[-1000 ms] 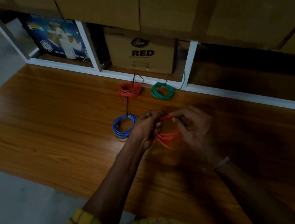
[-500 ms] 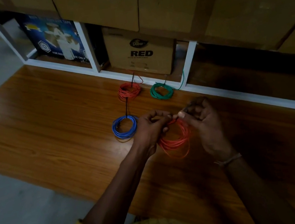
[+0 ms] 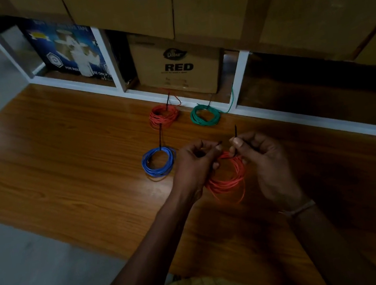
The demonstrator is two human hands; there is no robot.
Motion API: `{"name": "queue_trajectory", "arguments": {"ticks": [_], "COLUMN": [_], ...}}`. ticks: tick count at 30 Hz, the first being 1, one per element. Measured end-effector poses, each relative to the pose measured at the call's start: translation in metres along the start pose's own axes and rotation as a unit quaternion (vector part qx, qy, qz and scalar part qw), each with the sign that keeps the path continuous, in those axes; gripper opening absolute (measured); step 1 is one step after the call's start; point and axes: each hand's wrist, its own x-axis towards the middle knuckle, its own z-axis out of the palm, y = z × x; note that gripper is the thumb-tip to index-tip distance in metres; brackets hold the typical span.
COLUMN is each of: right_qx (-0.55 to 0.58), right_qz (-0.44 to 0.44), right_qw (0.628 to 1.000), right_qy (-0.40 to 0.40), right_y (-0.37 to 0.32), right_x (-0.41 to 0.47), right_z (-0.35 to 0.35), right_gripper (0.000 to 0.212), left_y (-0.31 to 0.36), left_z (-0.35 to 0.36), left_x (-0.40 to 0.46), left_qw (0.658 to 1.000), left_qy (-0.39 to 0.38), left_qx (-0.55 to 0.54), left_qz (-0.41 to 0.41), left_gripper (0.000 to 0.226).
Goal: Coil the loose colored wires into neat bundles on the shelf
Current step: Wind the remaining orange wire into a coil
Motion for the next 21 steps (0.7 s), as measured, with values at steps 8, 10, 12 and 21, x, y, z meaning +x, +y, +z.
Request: {"name": "queue_trajectory", "arguments": {"ticks": [8, 10, 12, 21], "right_qx": [0.047, 0.061, 0.057, 0.020], "right_qz": [0.050, 0.058, 0.066, 0.120], "right_qw": [0.998, 0.996, 0.996, 0.991], "right_qy": [-0.015, -0.001, 0.004, 0.062], "right_y": [-0.013, -0.018, -0.021, -0.031], "right_x": [-0.011, -0.014, -0.015, -0.019], "right_z": [-0.011, -0.012, -0.013, -0.021], "right_gripper": [0.008, 0.013, 0.014, 0.005], "left_y": [0.003, 0.004, 0.005, 0.008], "left_z": [0.006, 0.009, 0.012, 0.028], "left_x": [-0.006, -0.008, -0.011, -0.022], "left_qw": [1.000, 1.000, 0.999, 0.998], "left_qy": [0.005, 0.008, 0.009, 0.006], "left_qx": [-0.015, -0.027, -0.037, -0.051], "left_qz": [0.013, 0.014, 0.016, 0.042], "left_gripper": [0.010, 0.011, 0.010, 0.015]}}
